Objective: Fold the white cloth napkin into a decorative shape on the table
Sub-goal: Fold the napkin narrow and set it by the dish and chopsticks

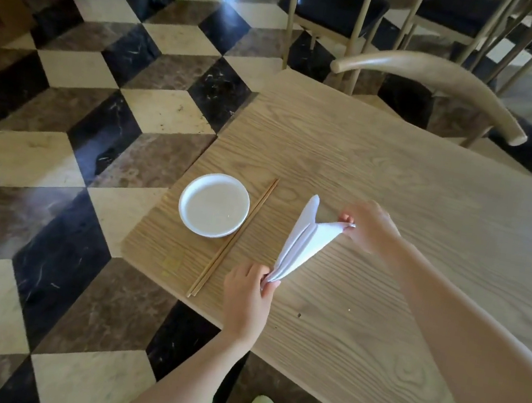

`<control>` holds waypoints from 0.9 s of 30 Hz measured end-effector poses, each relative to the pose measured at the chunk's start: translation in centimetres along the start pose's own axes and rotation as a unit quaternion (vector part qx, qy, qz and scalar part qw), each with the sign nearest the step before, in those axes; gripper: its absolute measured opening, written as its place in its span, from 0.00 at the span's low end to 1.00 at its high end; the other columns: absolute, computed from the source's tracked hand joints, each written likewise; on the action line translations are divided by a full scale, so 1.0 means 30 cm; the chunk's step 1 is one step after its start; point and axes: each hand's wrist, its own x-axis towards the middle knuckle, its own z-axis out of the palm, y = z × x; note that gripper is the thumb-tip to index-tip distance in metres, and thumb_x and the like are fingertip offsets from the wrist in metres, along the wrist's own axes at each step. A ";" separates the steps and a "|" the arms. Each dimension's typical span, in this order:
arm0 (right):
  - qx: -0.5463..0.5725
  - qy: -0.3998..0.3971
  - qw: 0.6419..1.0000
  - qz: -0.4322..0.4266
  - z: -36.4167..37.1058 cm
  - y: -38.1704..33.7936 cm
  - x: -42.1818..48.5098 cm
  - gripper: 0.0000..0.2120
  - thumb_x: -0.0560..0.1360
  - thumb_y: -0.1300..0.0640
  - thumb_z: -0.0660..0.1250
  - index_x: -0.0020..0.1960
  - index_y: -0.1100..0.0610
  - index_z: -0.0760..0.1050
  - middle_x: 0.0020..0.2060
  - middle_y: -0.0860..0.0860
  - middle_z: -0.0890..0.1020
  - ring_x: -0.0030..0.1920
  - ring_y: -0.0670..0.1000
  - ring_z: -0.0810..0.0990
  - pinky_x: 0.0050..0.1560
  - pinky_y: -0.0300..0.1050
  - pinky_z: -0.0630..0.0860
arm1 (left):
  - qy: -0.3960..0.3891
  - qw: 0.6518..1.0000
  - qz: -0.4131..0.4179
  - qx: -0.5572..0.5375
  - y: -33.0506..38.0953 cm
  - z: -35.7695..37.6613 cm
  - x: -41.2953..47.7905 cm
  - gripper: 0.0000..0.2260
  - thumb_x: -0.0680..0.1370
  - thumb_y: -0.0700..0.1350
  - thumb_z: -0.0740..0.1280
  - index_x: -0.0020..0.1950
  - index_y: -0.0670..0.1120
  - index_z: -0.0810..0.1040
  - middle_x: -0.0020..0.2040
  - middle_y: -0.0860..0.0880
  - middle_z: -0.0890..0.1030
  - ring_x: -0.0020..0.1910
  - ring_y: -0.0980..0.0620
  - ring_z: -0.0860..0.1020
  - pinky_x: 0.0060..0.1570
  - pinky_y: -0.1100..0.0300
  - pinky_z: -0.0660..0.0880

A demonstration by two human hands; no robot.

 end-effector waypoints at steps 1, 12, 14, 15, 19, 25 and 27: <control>0.003 -0.004 1.000 0.010 0.004 0.006 -0.011 0.09 0.73 0.60 0.62 0.52 0.55 0.77 0.55 0.54 0.78 0.59 0.58 0.72 0.53 0.48 0.69 | -0.003 1.000 0.001 -0.004 -0.004 0.000 0.002 0.09 0.67 0.41 0.76 0.41 0.45 0.77 0.34 0.52 0.77 0.33 0.52 0.73 0.36 0.58 0.71; 0.028 0.003 0.996 0.083 0.020 0.034 -0.052 0.12 0.72 0.62 0.60 0.52 0.53 0.77 0.55 0.55 0.77 0.62 0.58 0.68 0.59 0.51 0.66 | -0.023 1.000 0.021 0.002 0.005 -0.027 -0.006 0.09 0.68 0.39 0.74 0.45 0.45 0.79 0.39 0.48 0.78 0.34 0.51 0.75 0.36 0.59 0.73; 0.048 0.013 0.993 0.112 0.011 0.010 -0.054 0.14 0.72 0.64 0.59 0.51 0.53 0.78 0.55 0.55 0.78 0.61 0.58 0.68 0.58 0.51 0.66 | -0.027 0.999 0.025 0.002 0.011 -0.037 -0.018 0.11 0.68 0.36 0.73 0.48 0.45 0.79 0.42 0.48 0.78 0.37 0.51 0.76 0.37 0.62 0.73; 0.050 0.022 0.991 0.123 0.003 -0.004 -0.050 0.14 0.72 0.64 0.58 0.51 0.54 0.78 0.54 0.56 0.78 0.61 0.59 0.69 0.58 0.51 0.66 | -0.031 0.999 0.026 0.004 0.013 -0.041 -0.022 0.12 0.68 0.35 0.73 0.50 0.45 0.79 0.43 0.48 0.78 0.38 0.51 0.76 0.37 0.63 0.72; 0.180 0.108 0.965 0.159 -0.045 -0.090 0.007 0.11 0.74 0.62 0.55 0.44 0.59 0.76 0.43 0.59 0.79 0.45 0.57 0.75 0.42 0.48 0.71 | -0.042 0.999 0.026 -0.003 0.006 -0.039 -0.027 0.15 0.68 0.34 0.73 0.54 0.43 0.78 0.43 0.47 0.79 0.40 0.50 0.77 0.39 0.63 0.73; 0.257 -0.052 0.943 0.205 -0.048 -0.224 0.137 0.13 0.74 0.56 0.59 0.34 0.61 0.67 0.26 0.53 0.70 0.24 0.52 0.68 0.22 0.34 0.64 | -0.051 0.998 -0.003 -0.034 -0.002 -0.047 -0.028 0.17 0.72 0.37 0.71 0.59 0.45 0.75 0.42 0.51 0.79 0.40 0.54 0.75 0.41 0.64 0.71; 0.243 -0.071 0.941 0.223 -0.033 -0.241 0.167 0.13 0.75 0.58 0.59 0.33 0.61 0.66 0.24 0.53 0.67 0.21 0.51 0.65 0.17 0.33 0.60 | -0.052 0.998 0.001 -0.046 -0.009 -0.050 -0.027 0.17 0.71 0.37 0.72 0.58 0.45 0.75 0.42 0.52 0.79 0.39 0.55 0.76 0.40 0.64 0.71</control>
